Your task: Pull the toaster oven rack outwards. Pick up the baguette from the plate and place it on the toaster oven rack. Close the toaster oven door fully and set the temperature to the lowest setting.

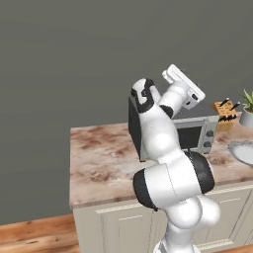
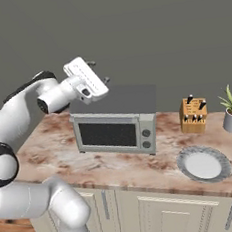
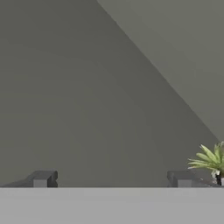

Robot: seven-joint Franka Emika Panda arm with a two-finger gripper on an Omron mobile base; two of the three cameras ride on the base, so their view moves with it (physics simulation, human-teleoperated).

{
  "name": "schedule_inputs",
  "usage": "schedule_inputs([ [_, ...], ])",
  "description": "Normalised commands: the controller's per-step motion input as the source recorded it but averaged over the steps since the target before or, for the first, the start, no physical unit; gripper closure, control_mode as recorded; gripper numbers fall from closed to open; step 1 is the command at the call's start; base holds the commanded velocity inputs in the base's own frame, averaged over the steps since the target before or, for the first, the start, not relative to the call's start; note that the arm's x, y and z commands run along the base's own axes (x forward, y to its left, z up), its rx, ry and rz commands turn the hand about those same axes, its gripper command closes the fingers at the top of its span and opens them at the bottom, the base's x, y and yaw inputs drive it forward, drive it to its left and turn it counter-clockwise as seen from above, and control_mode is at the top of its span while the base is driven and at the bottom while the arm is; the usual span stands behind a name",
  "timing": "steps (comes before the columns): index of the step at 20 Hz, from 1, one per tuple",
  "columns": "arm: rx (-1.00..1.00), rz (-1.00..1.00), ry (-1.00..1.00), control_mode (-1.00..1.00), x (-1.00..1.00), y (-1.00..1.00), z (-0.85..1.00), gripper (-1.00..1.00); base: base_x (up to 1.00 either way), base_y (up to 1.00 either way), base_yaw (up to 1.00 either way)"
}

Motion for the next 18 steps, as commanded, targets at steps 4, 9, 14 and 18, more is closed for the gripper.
schedule_inputs([
  [4, 0.0, -0.08, 0.14, -1.0, -0.14, 0.01, 0.97, -1.0, 0.0, 0.0, 0.0],
  [9, -0.06, -0.12, 0.41, -1.0, -0.25, -0.09, 0.46, -1.0, 0.0, 0.0, 0.0],
  [14, -0.16, -0.09, 0.57, -1.0, -0.28, -0.12, 0.05, -1.0, 0.0, 0.0, 0.0],
  [18, -0.22, -0.03, 0.49, -1.0, -0.44, -0.13, -0.36, -1.0, 0.0, 0.0, 0.0],
])
